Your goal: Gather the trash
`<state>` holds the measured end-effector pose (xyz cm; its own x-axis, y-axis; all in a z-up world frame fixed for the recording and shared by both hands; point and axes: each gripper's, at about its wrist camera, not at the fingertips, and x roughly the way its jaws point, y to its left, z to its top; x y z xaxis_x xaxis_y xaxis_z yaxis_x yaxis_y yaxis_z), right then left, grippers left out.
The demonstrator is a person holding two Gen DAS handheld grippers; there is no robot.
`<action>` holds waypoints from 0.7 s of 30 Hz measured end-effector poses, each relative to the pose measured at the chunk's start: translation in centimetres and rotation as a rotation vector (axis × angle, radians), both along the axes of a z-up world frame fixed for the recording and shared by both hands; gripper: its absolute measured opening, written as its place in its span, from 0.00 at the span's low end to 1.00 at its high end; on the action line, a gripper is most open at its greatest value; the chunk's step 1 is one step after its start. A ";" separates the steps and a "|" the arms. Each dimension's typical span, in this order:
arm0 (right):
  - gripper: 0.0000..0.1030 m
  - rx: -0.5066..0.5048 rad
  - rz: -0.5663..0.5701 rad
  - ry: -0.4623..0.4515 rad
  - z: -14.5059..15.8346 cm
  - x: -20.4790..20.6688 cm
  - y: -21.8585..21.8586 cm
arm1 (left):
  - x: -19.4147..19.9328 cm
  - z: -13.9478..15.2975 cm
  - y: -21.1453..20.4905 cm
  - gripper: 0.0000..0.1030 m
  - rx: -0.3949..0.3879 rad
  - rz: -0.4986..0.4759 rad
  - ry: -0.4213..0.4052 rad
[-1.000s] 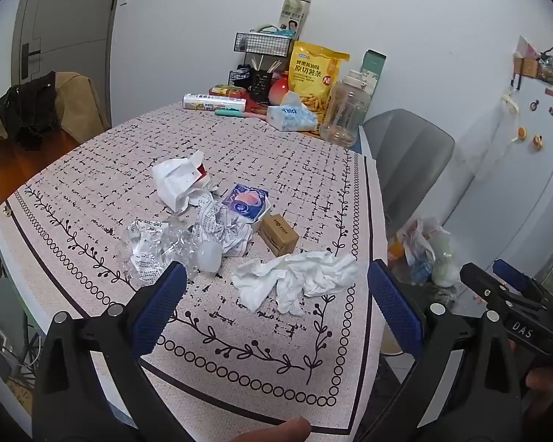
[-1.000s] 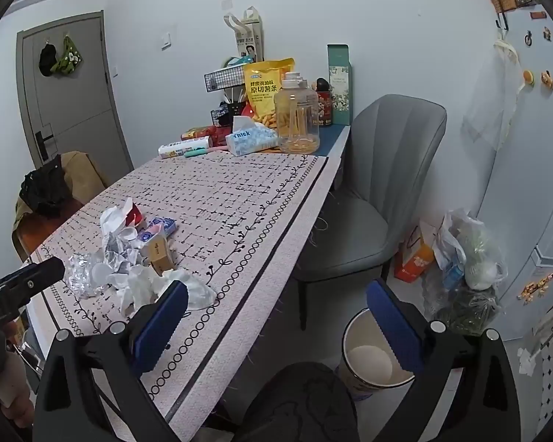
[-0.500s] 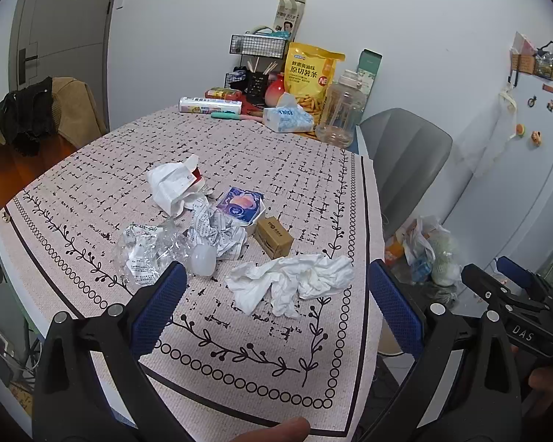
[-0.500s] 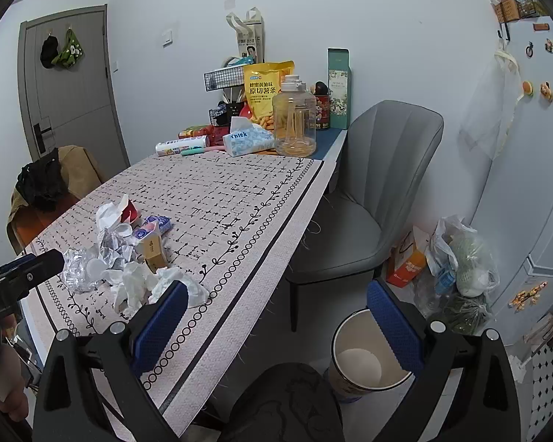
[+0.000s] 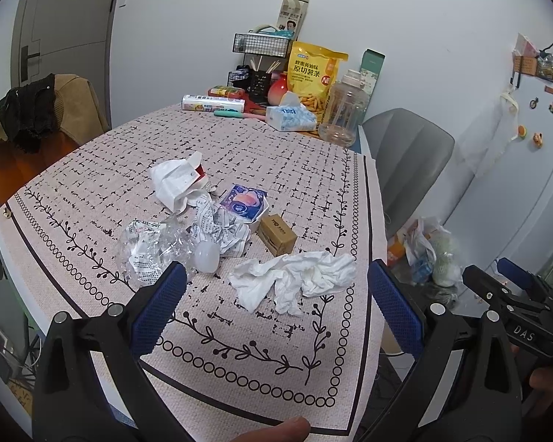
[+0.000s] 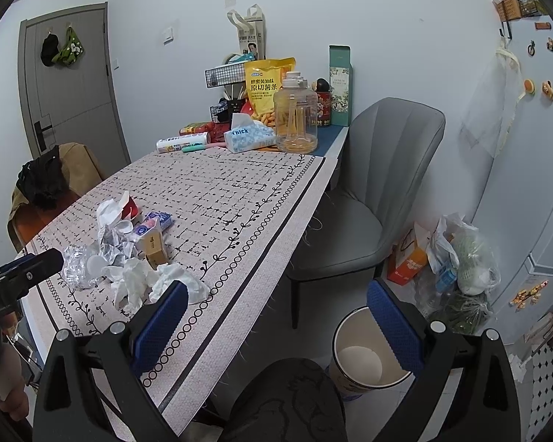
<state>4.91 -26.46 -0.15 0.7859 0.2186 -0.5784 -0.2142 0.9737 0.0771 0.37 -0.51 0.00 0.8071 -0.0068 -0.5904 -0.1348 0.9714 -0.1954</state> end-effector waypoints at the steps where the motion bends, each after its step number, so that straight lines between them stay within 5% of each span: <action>1: 0.92 0.000 0.001 -0.002 0.0 0.0 0.0 | 0.0 0.0 0.0 0.94 0.001 0.000 -0.002; 21: 0.92 0.012 -0.004 -0.009 0.3 0.1 -0.5 | 0.0 0.1 -0.2 0.94 0.005 0.003 -0.005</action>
<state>4.97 -26.98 0.18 0.7918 0.2226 -0.5688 -0.2112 0.9736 0.0870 0.35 -0.71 0.08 0.8102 -0.0019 -0.5861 -0.1363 0.9719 -0.1917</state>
